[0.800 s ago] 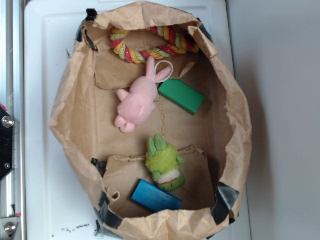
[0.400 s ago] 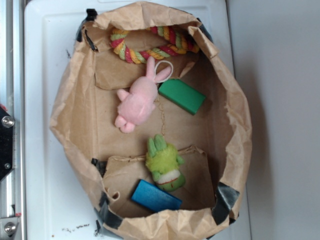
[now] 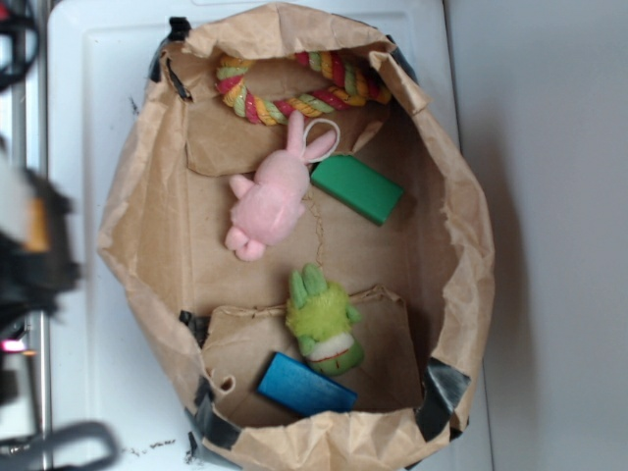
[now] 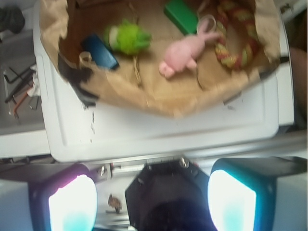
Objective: Grab the green animal.
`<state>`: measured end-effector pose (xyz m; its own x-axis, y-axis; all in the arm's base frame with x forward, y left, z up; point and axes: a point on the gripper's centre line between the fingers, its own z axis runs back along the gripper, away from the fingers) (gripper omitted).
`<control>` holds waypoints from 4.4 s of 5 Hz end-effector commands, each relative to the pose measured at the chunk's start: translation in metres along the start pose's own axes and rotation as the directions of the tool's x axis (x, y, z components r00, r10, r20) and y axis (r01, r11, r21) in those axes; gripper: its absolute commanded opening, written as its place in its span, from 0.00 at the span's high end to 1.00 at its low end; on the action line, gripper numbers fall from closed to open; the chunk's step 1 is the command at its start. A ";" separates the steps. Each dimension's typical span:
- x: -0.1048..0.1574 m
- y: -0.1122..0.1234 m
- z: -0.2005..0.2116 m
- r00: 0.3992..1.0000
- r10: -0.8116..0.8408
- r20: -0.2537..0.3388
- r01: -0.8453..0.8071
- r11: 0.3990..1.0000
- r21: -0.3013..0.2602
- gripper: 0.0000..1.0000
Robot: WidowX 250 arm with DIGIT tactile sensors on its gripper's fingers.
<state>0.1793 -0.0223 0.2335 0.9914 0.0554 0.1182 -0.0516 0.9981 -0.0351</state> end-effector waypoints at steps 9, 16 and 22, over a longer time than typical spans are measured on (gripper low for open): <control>0.086 -0.016 -0.141 0.436 -0.900 -0.014 0.898 0.434 0.072 0.00; 0.099 -0.027 -0.172 0.405 -0.914 0.022 0.912 0.405 0.057 0.00; 0.111 -0.033 -0.190 0.428 -0.904 0.006 0.899 0.427 0.096 1.00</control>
<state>0.3125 -0.0436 0.0400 0.4854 -0.8728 0.0516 0.8630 0.4877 0.1317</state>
